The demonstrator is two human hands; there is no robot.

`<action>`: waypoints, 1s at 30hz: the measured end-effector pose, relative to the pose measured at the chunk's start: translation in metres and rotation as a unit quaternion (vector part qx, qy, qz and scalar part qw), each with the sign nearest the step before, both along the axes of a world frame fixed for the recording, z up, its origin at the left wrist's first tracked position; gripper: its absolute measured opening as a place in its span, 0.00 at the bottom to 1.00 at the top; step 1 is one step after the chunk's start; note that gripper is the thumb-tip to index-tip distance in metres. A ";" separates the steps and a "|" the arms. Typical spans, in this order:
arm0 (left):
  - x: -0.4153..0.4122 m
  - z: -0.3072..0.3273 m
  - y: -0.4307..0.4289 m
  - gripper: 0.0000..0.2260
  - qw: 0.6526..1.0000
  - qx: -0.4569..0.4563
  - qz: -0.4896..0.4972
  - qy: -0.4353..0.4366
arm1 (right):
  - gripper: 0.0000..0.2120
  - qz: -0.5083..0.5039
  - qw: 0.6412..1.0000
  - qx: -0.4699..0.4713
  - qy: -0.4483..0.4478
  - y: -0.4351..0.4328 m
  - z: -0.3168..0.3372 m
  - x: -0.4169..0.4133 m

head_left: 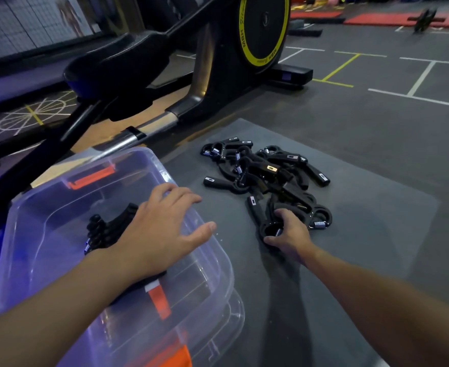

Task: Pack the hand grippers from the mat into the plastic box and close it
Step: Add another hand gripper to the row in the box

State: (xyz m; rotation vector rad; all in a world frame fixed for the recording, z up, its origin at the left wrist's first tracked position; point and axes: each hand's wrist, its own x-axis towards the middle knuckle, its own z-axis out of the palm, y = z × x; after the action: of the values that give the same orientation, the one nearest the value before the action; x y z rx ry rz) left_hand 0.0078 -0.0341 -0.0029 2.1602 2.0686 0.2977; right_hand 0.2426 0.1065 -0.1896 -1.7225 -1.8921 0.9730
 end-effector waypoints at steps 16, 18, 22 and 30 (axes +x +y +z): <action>0.002 0.000 -0.004 0.33 1.000 -0.010 -0.001 -0.015 | 0.47 0.065 0.996 0.047 -0.042 -0.022 -0.003 0.001; 0.001 0.000 -0.004 0.33 1.000 -0.008 -0.003 -0.013 | 0.46 0.061 0.996 0.054 -0.037 -0.023 -0.003 0.001; 0.000 -0.001 -0.003 0.34 1.000 -0.007 -0.007 -0.013 | 0.41 0.057 0.997 0.052 -0.026 -0.024 0.000 -0.001; -0.006 0.002 -0.007 0.31 1.000 0.001 -0.028 -0.008 | 0.33 0.014 0.997 -0.007 0.081 -0.025 0.029 -0.027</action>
State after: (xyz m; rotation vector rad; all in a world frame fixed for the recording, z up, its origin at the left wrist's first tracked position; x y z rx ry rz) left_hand 0.0021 -0.0410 -0.0014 2.2044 1.9973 0.3112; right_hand 0.2160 0.0812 -0.1611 -1.5772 -1.8136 1.1031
